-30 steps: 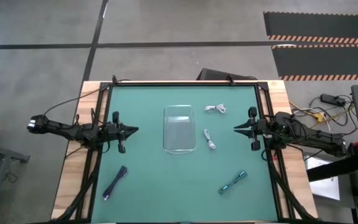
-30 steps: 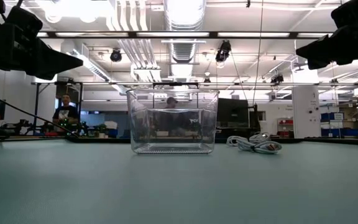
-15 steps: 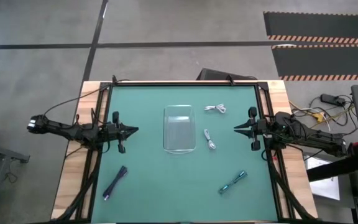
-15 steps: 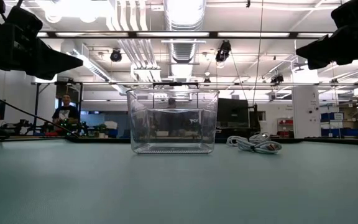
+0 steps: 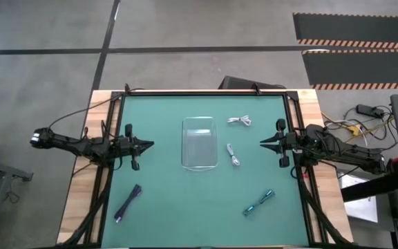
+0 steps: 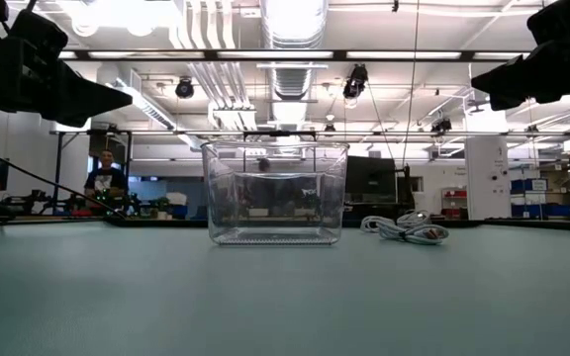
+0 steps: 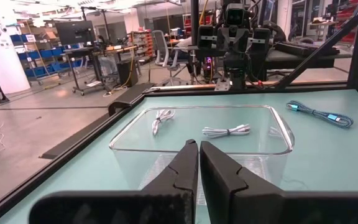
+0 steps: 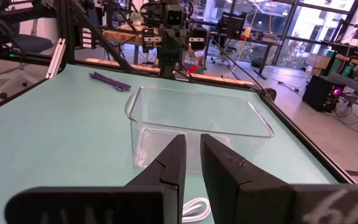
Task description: Pick and place USB-C Cables
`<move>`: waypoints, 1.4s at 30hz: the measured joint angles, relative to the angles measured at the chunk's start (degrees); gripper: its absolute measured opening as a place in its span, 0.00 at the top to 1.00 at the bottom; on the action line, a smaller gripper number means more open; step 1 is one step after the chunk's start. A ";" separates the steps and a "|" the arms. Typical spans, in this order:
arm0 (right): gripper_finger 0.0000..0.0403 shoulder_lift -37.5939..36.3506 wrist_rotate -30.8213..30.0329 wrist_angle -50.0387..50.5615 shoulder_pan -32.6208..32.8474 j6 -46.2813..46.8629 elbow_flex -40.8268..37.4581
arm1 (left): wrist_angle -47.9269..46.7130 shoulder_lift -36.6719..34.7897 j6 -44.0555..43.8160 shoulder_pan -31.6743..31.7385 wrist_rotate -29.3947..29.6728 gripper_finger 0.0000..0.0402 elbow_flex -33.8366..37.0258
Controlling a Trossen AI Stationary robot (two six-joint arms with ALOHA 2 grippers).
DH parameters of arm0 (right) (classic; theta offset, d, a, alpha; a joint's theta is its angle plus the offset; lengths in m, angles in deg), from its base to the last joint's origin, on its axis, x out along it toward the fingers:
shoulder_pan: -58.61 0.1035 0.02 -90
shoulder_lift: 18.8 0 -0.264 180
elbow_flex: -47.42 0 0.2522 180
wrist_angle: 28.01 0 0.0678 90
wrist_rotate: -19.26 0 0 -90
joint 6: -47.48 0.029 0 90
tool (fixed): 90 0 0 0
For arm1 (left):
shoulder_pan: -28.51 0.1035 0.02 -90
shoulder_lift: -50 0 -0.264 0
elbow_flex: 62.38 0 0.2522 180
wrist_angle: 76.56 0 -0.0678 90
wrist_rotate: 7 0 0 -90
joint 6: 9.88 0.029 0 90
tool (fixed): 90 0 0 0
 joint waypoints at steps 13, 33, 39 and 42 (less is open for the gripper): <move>0.91 -0.02 -0.01 0.00 0.01 0.00 0.00 | 0.00 -0.02 0.00 -0.02 -0.02 1.00 0.00; 0.91 0.00 0.00 0.00 0.00 0.00 0.00 | 0.00 -0.02 0.00 0.00 -0.01 1.00 0.00; 0.91 -0.01 0.01 -0.07 0.01 0.29 0.00 | 0.57 0.00 -0.04 -0.01 -0.02 1.00 0.00; 0.91 0.00 0.06 -0.37 0.04 13.65 0.00 | 3.92 0.00 -0.09 0.00 -0.02 1.00 0.00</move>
